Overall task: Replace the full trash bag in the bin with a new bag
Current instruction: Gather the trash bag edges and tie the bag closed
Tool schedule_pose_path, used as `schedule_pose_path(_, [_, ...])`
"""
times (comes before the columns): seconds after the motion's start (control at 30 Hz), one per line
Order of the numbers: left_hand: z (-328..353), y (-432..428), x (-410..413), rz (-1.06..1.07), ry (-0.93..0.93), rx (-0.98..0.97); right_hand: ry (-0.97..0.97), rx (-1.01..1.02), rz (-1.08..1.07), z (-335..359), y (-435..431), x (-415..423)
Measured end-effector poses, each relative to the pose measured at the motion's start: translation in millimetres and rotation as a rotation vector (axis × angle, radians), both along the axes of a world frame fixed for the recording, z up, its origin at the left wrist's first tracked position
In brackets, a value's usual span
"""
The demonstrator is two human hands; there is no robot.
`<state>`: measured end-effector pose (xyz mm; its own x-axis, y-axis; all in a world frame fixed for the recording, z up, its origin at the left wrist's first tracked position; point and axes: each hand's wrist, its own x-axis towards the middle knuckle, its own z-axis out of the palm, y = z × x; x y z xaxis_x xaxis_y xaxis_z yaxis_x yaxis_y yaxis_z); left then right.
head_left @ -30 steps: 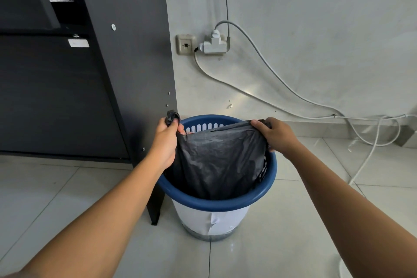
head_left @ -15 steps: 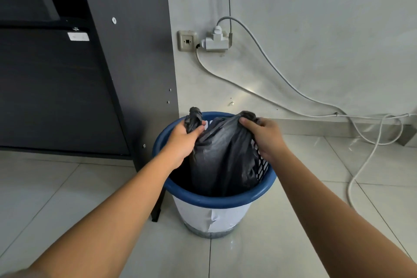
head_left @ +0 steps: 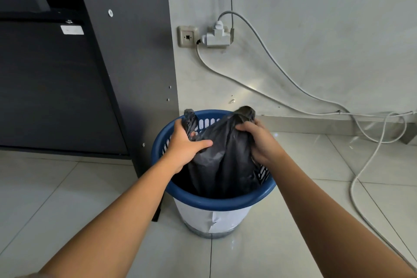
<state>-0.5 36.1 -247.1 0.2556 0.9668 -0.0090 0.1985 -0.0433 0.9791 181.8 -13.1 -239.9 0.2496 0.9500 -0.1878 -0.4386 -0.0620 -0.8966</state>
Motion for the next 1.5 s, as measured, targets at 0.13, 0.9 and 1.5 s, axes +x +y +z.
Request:
schedule_pose_path(0.13, [3, 10, -11, 0.067, -0.029, 0.01, -0.489, 0.009, 0.052, 13, -14, 21])
schedule_pose_path(0.9, [16, 4, -11, -0.109, -0.14, -0.218, -0.137, -0.001, 0.289, 29, -39, 78])
schedule_pose_path(1.5, [26, -7, -9, -0.076, -0.304, -0.165, -0.625, 0.073, -0.185, 50, -26, 47])
